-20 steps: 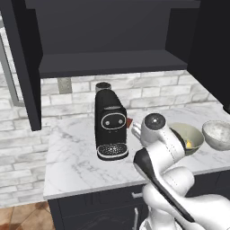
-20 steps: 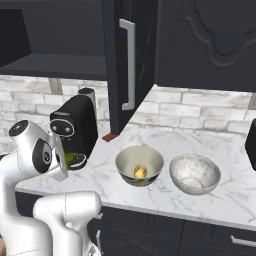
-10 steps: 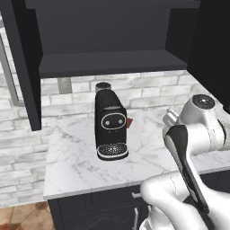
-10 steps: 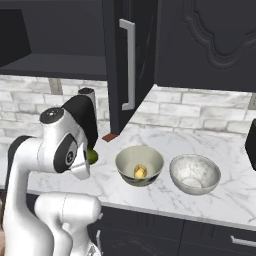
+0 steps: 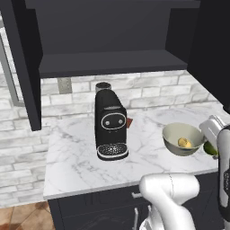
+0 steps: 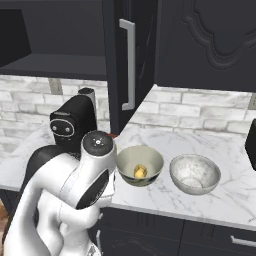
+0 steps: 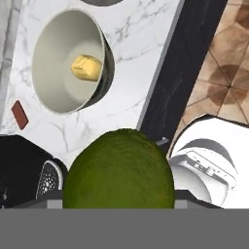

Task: Pick both bowls and place them on the counter. Then place the lime in one bowl and place the potato in the other bowl.

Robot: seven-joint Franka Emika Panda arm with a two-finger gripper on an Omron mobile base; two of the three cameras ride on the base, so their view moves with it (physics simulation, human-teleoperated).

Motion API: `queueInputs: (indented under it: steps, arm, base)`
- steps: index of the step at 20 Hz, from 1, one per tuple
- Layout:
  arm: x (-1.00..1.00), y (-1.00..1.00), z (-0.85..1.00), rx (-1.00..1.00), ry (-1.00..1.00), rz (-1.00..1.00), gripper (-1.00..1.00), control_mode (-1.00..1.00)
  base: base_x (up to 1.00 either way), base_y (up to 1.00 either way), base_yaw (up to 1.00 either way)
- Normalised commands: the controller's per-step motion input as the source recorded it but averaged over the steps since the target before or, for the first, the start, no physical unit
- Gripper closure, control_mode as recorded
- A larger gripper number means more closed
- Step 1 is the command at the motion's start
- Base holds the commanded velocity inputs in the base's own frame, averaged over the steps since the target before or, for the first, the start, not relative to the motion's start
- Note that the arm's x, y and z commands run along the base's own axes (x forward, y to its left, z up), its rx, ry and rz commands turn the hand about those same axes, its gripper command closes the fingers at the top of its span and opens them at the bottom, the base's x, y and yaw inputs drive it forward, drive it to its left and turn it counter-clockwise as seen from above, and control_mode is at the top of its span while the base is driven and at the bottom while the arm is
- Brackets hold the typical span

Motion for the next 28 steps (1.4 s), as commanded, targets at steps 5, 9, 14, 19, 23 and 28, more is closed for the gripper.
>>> queueInputs:
  steps: [5, 9, 14, 19, 23, 28]
  arm:
    - [-0.38, -0.66, -0.09, 0.16, -0.21, 0.00, 1.00, -1.00]
    - [-0.05, -0.86, 0.00, 0.12, -0.09, 0.00, 1.00, -1.00]
    - [0.11, -0.81, 0.02, 0.06, -0.01, -0.01, 1.00, -1.00]
    - [0.39, -0.67, 0.00, 0.02, 0.00, 0.00, 1.00, -1.00]
    - [0.54, -0.53, 0.00, 0.00, 0.00, 0.00, 1.00, -1.00]
    - [0.50, -0.44, -0.01, 0.00, 0.00, 0.00, 1.00, -1.00]
  base:
    - [0.00, 0.00, 0.00]
    - [0.00, 0.00, 0.00]
    - [0.00, 0.00, 0.00]
    - [0.00, 0.00, 0.00]
    - [0.00, 0.00, 0.00]
    - [0.00, 0.00, 0.00]
